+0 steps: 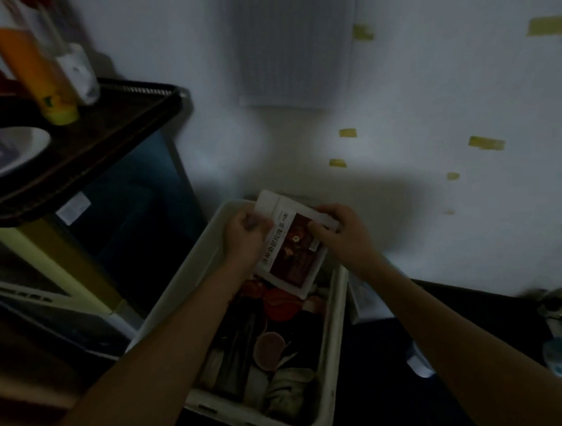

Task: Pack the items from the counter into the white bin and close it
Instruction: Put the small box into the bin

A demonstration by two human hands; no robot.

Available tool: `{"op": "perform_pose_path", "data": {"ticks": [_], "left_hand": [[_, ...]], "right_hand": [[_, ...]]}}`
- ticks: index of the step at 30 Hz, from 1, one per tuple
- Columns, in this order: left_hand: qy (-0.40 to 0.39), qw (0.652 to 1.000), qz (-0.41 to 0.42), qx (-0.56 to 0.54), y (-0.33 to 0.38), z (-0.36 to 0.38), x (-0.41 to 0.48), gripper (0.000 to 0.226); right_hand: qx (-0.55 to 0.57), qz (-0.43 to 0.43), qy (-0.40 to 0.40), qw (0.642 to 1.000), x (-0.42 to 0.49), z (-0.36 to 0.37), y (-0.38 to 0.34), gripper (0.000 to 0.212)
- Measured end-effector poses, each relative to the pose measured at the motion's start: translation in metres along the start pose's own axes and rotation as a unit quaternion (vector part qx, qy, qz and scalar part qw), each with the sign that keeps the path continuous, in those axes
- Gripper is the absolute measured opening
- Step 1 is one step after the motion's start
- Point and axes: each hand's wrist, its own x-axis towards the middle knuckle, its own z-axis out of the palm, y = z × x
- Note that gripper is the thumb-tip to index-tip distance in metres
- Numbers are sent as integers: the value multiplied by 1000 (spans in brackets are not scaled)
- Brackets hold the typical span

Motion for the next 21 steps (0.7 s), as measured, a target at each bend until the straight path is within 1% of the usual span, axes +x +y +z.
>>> {"op": "perform_pose_path", "data": {"ticks": [3, 4, 5, 6, 8, 10, 14, 18, 21], "left_hand": [[18, 999, -45, -17, -20, -16, 11, 16], [21, 998, -53, -22, -26, -20, 15, 14], [23, 998, -61, -24, -33, -24, 19, 13], [26, 997, -69, -24, -39, -26, 21, 14], [27, 996, -81, -7, -50, -29, 28, 17], [22, 996, -89, 13, -61, -31, 32, 16], [1, 990, -136, 33, -81, -40, 42, 15], [0, 984, -166, 60, -96, -48, 53, 17], [-3, 983, -167, 82, -103, -46, 60, 16]], "right_hand": [[132, 87, -29, 987, 0, 26, 6, 57], [162, 111, -36, 980, 0, 36, 9, 61], [185, 131, -41, 973, -3, 47, 13, 60], [207, 145, -47, 967, -6, 58, 18, 56], [243, 165, -51, 954, -11, 83, 30, 39], [271, 182, -53, 944, -15, 104, 43, 33], [266, 236, -47, 934, -13, 125, 65, 36], [220, 284, -36, 933, -4, 131, 78, 57], [176, 319, -34, 931, 3, 138, 84, 57]]}}
